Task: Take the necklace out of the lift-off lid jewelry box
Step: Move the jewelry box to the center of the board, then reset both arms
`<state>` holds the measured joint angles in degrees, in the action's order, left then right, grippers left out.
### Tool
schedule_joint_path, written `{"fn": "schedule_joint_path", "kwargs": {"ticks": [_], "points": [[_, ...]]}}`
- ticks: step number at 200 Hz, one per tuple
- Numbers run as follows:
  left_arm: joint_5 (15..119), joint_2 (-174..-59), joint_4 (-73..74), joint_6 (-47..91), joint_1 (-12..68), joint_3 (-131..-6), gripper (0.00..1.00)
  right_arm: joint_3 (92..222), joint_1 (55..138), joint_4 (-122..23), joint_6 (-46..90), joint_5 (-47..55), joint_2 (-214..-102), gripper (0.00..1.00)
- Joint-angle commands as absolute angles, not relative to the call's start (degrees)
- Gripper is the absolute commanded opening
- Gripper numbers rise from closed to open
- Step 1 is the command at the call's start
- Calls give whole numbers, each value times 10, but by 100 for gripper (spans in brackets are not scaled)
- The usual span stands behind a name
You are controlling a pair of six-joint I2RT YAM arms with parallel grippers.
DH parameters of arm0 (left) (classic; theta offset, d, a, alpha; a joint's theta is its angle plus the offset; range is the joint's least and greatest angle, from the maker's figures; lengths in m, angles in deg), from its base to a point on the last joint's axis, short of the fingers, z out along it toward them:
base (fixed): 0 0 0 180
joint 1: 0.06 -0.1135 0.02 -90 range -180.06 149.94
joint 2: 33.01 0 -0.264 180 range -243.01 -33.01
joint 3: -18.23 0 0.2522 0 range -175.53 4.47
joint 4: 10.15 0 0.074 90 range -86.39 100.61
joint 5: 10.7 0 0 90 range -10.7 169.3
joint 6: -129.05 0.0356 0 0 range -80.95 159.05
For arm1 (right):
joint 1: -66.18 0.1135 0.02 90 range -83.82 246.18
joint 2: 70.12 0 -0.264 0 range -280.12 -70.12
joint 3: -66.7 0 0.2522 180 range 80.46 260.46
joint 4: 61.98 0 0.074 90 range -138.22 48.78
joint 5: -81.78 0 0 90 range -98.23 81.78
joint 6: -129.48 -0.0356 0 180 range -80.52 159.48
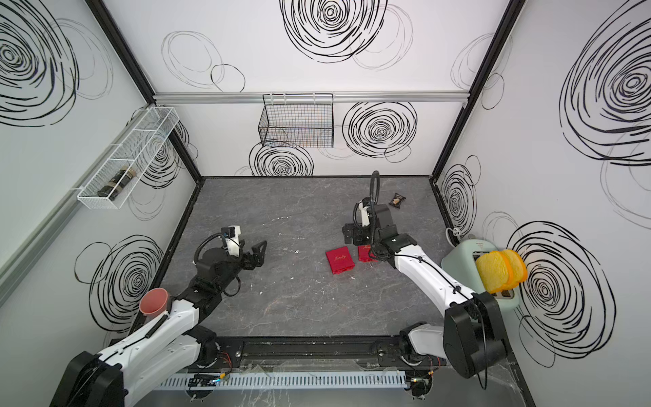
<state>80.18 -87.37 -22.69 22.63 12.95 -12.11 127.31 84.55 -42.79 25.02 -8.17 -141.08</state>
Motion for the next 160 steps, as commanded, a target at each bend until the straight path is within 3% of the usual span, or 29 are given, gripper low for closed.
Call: {"fn": "schedule_joint_path", "kwargs": {"ticks": [1, 45, 60, 90, 123, 145, 160], "points": [[826, -912, -325, 284, 92, -150, 99, 1205, 801, -540, 293, -176, -1385, 97], [793, -1014, -438, 337, 20, -141, 97, 1057, 639, -783, 275, -99, -1399, 97], [735, -1036, -495, 324, -13, -126, 96, 1034, 634, -842, 293, -123, -1426, 97], [745, -1080, -592, 353, -16, -91, 96, 999, 634, -960, 309, -141, -1491, 97], [751, -1143, -760, 353, -20, -41, 96, 991, 651, -967, 326, -122, -1476, 97], [735, -1189, -795, 365, -15, -44, 96, 981, 652, -989, 335, -120, -1477, 97], [746, -1187, -789, 363, -14, -44, 96, 924, 649, -1138, 339, -115, -1526, 97]]}}
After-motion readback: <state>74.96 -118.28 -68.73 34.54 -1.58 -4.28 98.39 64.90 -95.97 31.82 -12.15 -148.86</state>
